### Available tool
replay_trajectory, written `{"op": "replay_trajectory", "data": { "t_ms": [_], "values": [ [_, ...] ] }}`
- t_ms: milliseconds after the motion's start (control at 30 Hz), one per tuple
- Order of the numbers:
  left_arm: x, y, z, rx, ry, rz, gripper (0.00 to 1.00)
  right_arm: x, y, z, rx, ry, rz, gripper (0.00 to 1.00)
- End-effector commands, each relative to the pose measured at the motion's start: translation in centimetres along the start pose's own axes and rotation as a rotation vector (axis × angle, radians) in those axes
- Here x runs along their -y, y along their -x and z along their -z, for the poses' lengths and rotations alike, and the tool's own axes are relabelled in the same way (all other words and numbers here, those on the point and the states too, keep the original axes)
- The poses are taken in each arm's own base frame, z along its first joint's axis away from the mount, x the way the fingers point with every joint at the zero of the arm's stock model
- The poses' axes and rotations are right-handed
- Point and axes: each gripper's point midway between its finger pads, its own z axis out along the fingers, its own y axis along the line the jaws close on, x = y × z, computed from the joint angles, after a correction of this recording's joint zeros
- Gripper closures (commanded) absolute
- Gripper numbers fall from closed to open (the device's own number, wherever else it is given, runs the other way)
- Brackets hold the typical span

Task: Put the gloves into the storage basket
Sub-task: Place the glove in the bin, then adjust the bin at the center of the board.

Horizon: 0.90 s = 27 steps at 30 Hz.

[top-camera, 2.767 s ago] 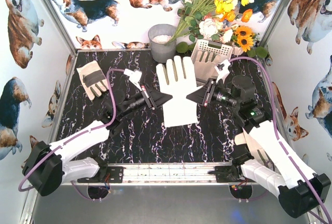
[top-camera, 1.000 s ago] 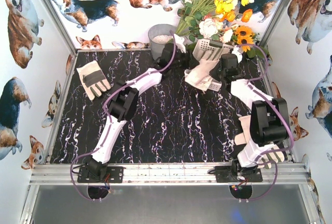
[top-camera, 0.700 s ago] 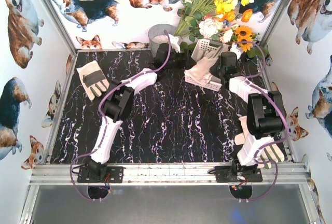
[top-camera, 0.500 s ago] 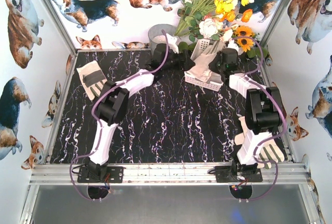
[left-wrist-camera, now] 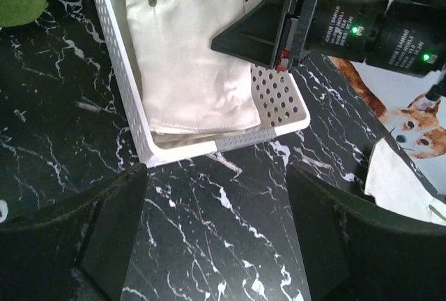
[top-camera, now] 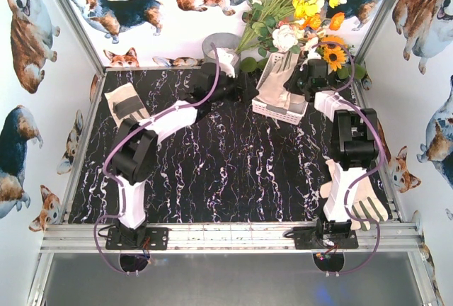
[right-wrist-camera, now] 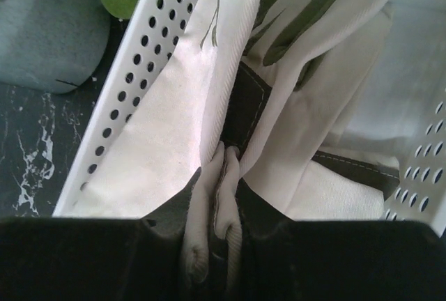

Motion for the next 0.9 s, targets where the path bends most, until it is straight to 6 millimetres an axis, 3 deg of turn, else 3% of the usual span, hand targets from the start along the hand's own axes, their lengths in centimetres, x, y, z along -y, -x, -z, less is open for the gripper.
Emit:
{"op": "replay_trajectory", "data": {
  "t_ms": [0, 233, 667, 867],
  "values": [
    [0.3, 0.5, 2.0, 0.003, 0.027, -0.039, 0.25, 0.2, 1.6, -0.6, 0.023, 0.007, 0.025, 1.00],
    [-0.1, -0.2, 3.8, -0.015, 0.078, -0.045, 0.25, 2.4, 0.1, -1.2, -0.024, -0.085, -0.016, 1.00],
    [-0.5, -0.6, 4.9, -0.021, 0.109, -0.055, 0.25, 1.2, -2.9, -3.0, -0.137, 0.039, -0.007, 1.00],
    [-0.6, -0.5, 5.2, -0.016, 0.123, -0.056, 0.25, 0.4, -2.4, -3.0, -0.154, 0.080, 0.018, 1.00]
  ]
}}
